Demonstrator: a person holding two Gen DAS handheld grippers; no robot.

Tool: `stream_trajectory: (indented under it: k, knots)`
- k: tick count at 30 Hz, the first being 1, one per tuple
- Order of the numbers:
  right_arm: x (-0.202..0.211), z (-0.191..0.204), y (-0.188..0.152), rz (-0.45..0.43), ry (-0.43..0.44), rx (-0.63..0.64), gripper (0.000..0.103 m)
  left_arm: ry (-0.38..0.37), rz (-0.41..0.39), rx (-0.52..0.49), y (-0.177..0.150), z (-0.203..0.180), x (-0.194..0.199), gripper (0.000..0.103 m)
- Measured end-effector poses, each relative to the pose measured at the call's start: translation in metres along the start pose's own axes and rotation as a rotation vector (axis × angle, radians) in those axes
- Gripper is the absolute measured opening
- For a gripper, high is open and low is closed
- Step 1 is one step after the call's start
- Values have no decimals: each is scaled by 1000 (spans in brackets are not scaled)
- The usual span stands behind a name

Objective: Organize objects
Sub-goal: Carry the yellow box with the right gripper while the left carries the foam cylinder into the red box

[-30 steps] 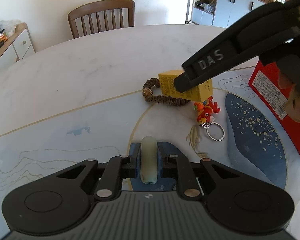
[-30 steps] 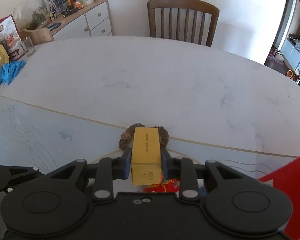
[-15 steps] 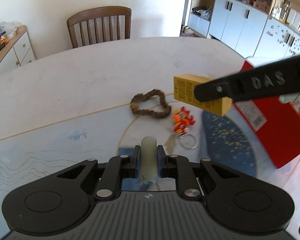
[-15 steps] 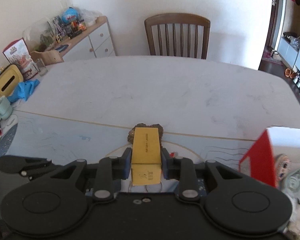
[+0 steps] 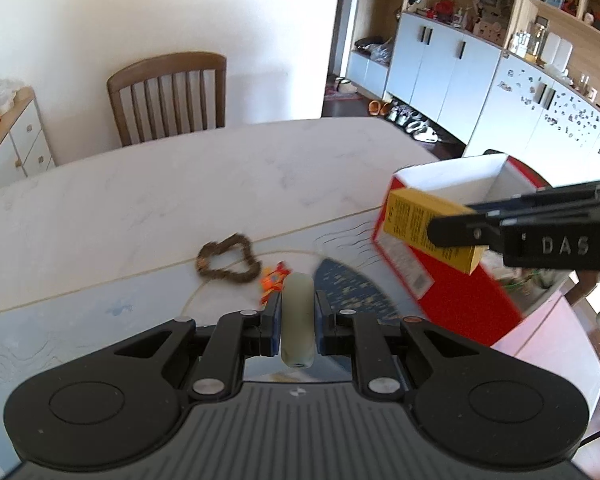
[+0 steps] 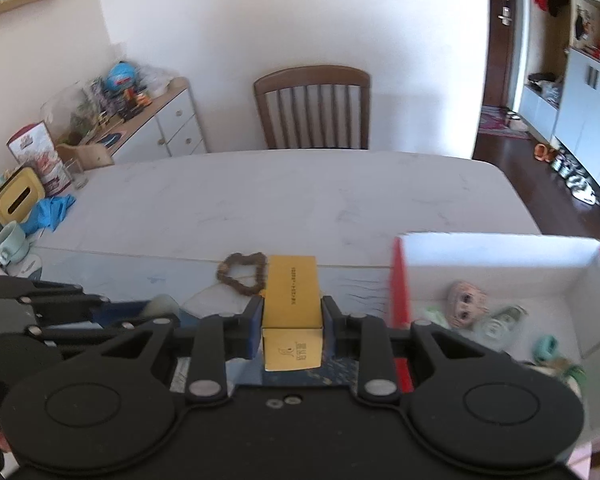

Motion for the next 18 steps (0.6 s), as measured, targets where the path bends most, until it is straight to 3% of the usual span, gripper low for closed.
stream_trajectory:
  k: [7, 18]
  knots:
    - [26, -39, -13, -11, -16, -40, 28, -22, -16, -26, 14, -49, 3, 15]
    - [57, -116, -35, -23, -65, -70, 28, -47, -12, -83, 32, -129, -27, 15]
Point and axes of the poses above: each gripper's, at about its wrist camera, not at the fingertips, and x roughly against the way its jaws point, z to its left, y to its top, the point moved 8 cm from there along -x, roughly the way its jaws point, and after that the axes turned 3 degrees about x, right-handed, at the moved point
